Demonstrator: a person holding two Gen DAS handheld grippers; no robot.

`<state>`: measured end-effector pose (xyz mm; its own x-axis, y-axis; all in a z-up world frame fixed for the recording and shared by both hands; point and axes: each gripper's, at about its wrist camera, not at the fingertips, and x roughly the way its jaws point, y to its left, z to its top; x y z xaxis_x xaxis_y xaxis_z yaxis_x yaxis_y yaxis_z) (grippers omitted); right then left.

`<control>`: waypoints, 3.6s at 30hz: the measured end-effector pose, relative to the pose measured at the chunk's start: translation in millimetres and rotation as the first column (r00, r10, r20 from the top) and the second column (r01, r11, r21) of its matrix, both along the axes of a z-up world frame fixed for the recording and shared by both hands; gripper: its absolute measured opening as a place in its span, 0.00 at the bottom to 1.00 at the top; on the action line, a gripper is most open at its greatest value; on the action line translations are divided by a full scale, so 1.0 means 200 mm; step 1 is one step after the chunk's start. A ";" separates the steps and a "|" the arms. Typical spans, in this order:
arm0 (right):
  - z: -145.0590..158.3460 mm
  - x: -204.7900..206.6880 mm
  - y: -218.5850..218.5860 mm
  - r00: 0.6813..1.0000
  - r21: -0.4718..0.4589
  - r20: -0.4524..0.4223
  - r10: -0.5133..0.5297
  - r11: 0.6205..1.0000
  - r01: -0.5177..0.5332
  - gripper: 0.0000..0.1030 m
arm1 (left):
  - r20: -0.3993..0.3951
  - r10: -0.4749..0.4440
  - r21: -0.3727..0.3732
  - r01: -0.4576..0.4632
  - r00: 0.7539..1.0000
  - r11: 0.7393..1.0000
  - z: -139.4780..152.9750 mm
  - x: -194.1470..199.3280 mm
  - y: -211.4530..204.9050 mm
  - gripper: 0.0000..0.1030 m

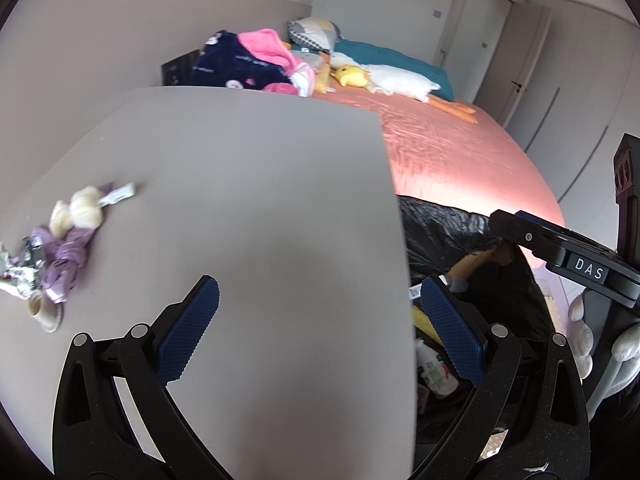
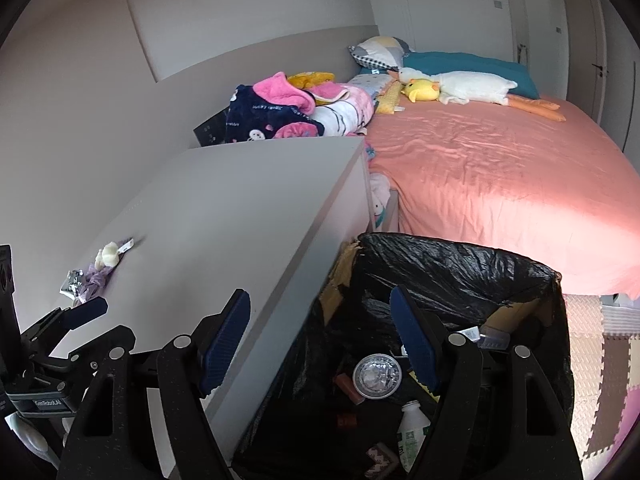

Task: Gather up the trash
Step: 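Move both tools back to the table toward the foil wrapper and plush toy, then grasp the silver foil wrapper with the left gripper while the right grasps the white plush toy, then carry the foil wrapper and white plush toy over the black trash bag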

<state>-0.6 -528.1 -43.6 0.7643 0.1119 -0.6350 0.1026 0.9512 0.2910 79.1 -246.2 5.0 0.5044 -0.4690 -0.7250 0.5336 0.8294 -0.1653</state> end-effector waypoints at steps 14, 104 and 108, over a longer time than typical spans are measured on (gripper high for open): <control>0.03 0.18 0.35 0.990 -0.010 -0.002 0.142 0.990 -0.142 0.71 | 0.024 0.227 -0.005 -0.227 0.974 0.974 -0.01 0.08 0.45 0.95; 0.13 0.69 1.31 0.863 -0.155 0.001 0.505 0.853 -0.499 0.23 | -0.084 0.536 -0.226 -0.540 0.840 0.811 -0.04 0.43 1.48 0.16; 0.16 0.63 1.22 0.877 -0.129 0.035 0.479 0.872 -0.472 0.23 | -0.042 0.531 -0.245 -0.524 0.846 0.815 0.01 0.38 1.45 0.14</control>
<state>125.1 -283.2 -11.8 0.6761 0.4024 -0.6172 -0.3853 0.9071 0.1693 155.2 44.1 7.4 0.7423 -0.2810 -0.6083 0.0326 0.9219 -0.3861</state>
